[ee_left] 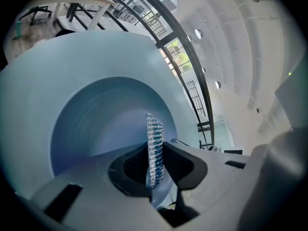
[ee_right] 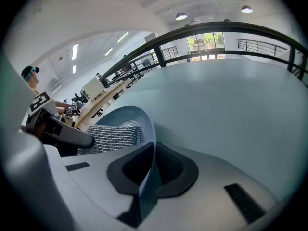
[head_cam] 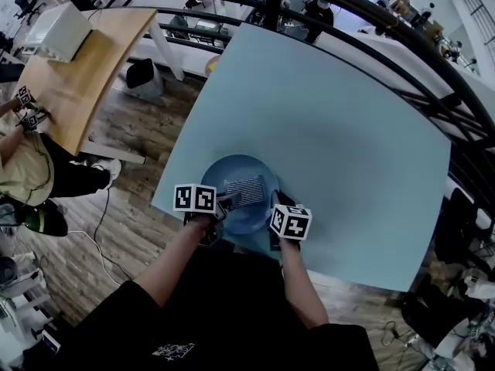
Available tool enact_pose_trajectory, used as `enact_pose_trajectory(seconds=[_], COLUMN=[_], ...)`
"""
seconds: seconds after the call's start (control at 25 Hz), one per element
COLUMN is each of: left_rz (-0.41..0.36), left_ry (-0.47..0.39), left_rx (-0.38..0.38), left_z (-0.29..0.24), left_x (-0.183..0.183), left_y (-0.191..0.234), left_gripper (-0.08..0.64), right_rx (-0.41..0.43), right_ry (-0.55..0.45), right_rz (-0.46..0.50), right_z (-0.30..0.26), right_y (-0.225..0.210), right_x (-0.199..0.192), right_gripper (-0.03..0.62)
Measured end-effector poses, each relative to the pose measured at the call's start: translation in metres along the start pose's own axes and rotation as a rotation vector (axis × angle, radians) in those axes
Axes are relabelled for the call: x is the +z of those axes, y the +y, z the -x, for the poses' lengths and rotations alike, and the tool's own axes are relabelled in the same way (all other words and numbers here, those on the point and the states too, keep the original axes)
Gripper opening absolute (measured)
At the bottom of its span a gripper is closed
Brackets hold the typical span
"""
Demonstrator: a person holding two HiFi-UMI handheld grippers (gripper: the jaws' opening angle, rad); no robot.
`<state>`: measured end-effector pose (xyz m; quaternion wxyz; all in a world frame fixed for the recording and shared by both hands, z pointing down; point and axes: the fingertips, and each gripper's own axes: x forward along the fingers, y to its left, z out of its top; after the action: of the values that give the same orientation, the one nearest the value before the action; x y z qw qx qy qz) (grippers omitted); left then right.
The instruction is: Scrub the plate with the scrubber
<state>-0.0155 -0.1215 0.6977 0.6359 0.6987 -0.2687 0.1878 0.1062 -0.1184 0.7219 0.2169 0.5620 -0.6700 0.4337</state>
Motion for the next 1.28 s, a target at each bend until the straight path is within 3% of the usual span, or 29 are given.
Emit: enact_pose_trajectory(seconds=[0.56,1.28], left_rz=[-0.018,0.021], left_ry=[-0.041,-0.093], left_rx=[0.021,0.082], left_z=[0.017,0.070], left_x=[0.038,0.028], left_y=[0.019,0.054], left_gripper=[0.083,0.084], right_rx=[-0.008,0.001], right_ry=[-0.002,0.010], right_rz=[-0.009,0.020], right_z=[-0.003,-0.002], right_y=[-0.003,-0.001], right_x=[0.002,0.002], right_gripper=[0.021,0.021])
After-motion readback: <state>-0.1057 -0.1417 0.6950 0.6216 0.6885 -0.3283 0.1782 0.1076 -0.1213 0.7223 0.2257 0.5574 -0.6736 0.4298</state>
